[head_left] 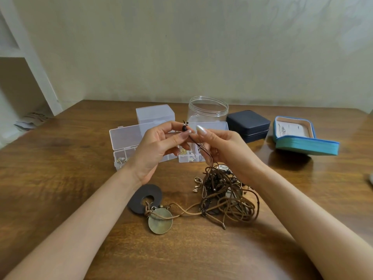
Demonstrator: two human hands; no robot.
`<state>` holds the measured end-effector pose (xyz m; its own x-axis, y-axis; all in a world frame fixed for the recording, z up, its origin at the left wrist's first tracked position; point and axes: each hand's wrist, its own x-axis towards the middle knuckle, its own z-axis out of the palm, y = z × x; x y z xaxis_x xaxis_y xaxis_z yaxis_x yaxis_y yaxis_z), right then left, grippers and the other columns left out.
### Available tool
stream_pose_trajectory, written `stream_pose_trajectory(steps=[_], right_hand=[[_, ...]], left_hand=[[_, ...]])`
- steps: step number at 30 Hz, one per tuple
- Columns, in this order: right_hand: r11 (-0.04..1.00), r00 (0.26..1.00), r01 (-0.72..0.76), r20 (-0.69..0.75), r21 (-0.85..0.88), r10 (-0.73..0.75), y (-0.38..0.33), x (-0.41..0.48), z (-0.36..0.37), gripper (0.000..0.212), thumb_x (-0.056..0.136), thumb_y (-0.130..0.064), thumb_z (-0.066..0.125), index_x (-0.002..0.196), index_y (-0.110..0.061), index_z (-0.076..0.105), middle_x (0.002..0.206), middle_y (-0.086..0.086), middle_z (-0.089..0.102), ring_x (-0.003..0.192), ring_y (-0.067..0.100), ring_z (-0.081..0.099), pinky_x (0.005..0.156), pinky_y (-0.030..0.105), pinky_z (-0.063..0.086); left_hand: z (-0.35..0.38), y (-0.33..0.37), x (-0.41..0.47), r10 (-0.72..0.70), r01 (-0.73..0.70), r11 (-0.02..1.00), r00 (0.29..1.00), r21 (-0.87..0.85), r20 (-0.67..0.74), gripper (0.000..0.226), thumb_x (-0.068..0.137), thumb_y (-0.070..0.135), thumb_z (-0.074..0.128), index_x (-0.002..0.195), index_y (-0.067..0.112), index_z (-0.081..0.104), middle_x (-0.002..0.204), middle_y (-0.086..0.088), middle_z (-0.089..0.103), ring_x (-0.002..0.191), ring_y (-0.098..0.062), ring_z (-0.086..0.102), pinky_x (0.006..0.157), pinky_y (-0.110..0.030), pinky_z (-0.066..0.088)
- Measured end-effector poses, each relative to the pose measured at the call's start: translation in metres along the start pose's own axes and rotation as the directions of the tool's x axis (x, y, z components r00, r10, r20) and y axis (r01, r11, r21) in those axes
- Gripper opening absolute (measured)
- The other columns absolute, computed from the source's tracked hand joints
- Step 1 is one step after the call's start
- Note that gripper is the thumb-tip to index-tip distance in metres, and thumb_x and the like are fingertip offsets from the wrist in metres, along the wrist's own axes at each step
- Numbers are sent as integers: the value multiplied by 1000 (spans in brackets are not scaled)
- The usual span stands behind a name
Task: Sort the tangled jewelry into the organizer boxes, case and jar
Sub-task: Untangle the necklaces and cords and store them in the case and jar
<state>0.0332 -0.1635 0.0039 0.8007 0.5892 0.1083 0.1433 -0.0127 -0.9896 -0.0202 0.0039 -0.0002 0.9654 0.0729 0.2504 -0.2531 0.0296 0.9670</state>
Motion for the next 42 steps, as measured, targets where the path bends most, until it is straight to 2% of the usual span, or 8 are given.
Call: stream_pose_trajectory(steps=[5,11,14,17,23,30,38,42], right_hand=[[999,994,8,-110,33,-4,1,1,1,23,86,-26,65,96,-7,74,87,14,70,65,10,57,57,17,47],[998,984,61,-172,26,-56,-6,2,0,14,81,-28,69,86,-15,73,85,3,73,89,14,65,85,34,45],[988,983,100,-165,116,-80,-13,4,-4,27,70,-32,69,87,-10,72,75,3,66,74,12,58,75,26,47],[962,986,145,-115,230,-121,-19,4,-6,26,70,-25,67,87,-6,70,69,4,58,61,8,53,63,18,50],[948,983,173,-104,269,-150,-22,8,-6,24,75,-20,67,91,-2,68,69,3,60,58,9,55,61,19,50],[920,969,234,-157,314,-193,-25,9,-10,9,86,-13,60,88,-6,65,70,4,59,60,11,60,63,22,51],[865,942,334,-130,374,-308,-30,9,-17,16,93,-14,53,82,-14,64,76,1,65,59,11,53,52,17,43],[866,936,347,-75,361,-343,-30,8,-18,14,93,-17,52,82,-15,61,87,4,69,57,11,53,48,17,40]], left_hand=[[1,0,0,20,-22,995,1000,95,20,21,78,24,61,96,13,62,81,0,70,72,-9,64,60,-17,46],[1,1,-1,43,-46,995,998,88,39,20,80,26,59,95,13,60,91,0,72,89,-13,66,82,-23,48],[2,1,-1,26,-30,997,998,66,64,22,85,20,57,102,6,58,98,-8,73,97,-22,68,87,-28,52],[5,1,-1,24,-28,998,996,49,83,18,90,11,53,104,0,56,97,-11,72,92,-26,69,80,-31,57],[6,2,-2,20,-19,1000,998,-15,54,12,84,16,55,94,9,57,80,-3,70,80,-20,69,69,-26,56],[6,3,-2,-5,12,992,999,-129,52,13,82,19,54,92,11,53,76,-2,71,73,-16,70,62,-22,56],[6,-1,-1,-17,17,1000,999,4,33,7,92,18,51,95,12,54,76,1,69,78,-12,66,71,-24,52],[10,-3,-1,-60,47,989,995,141,85,23,86,29,55,100,10,55,96,-5,70,89,-16,67,70,-26,54]])
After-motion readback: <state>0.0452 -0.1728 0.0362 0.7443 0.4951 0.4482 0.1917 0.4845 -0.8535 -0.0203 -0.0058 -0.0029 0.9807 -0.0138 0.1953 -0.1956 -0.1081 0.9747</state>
